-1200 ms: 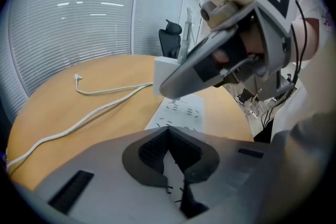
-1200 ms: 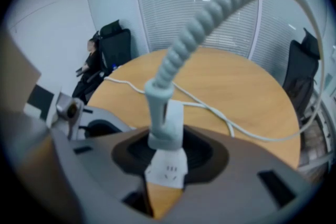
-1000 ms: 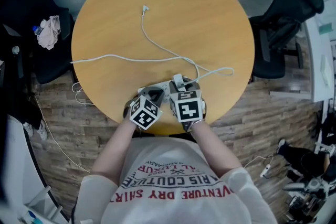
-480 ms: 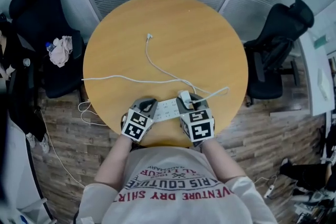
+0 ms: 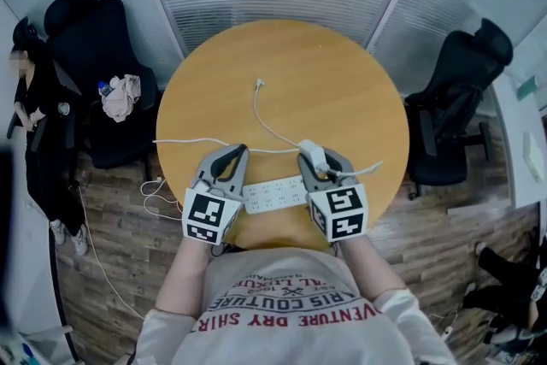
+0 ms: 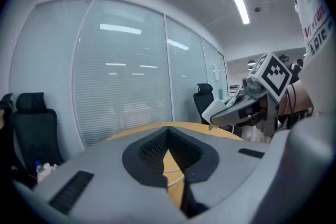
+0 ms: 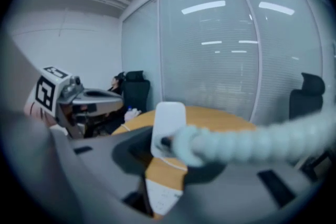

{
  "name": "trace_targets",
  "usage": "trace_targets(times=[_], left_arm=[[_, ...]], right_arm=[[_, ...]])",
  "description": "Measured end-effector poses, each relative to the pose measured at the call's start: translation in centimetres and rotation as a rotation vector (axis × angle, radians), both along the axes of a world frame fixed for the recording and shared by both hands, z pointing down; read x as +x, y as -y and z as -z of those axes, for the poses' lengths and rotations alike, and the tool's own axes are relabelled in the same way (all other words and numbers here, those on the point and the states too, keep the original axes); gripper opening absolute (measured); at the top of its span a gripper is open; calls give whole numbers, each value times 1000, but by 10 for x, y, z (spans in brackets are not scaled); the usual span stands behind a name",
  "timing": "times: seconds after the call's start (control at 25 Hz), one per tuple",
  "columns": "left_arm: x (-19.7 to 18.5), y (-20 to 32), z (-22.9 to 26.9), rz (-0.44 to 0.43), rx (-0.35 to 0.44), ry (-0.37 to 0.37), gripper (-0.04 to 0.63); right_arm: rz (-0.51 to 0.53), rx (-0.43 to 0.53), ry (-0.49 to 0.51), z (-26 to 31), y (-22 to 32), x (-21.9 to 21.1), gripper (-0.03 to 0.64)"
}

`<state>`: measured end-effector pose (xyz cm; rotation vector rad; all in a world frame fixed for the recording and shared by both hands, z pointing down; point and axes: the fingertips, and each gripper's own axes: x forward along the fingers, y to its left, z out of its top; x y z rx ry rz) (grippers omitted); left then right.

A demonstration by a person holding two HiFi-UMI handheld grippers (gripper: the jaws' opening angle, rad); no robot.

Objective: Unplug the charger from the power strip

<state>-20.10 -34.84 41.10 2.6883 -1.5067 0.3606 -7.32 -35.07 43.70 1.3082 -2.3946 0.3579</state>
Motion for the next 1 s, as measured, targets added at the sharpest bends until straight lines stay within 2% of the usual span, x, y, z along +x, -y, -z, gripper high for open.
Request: trace_targets(times=[0.24,0.36,0.72,1.0], left_arm=[[-17,-10,71,57,170,-88,31],[-23,-15,89,84,209,-113,31],[-24,-17,91,107,212,-126,31],[-21,-11,78,105,173,-113,31]], right_arm=[[27,173,92,55,4,-5,156],[37,204,93,64,5,-5,156],[50,195,94,61,6,-6,155],[52,204,88,60,7,-6,155]])
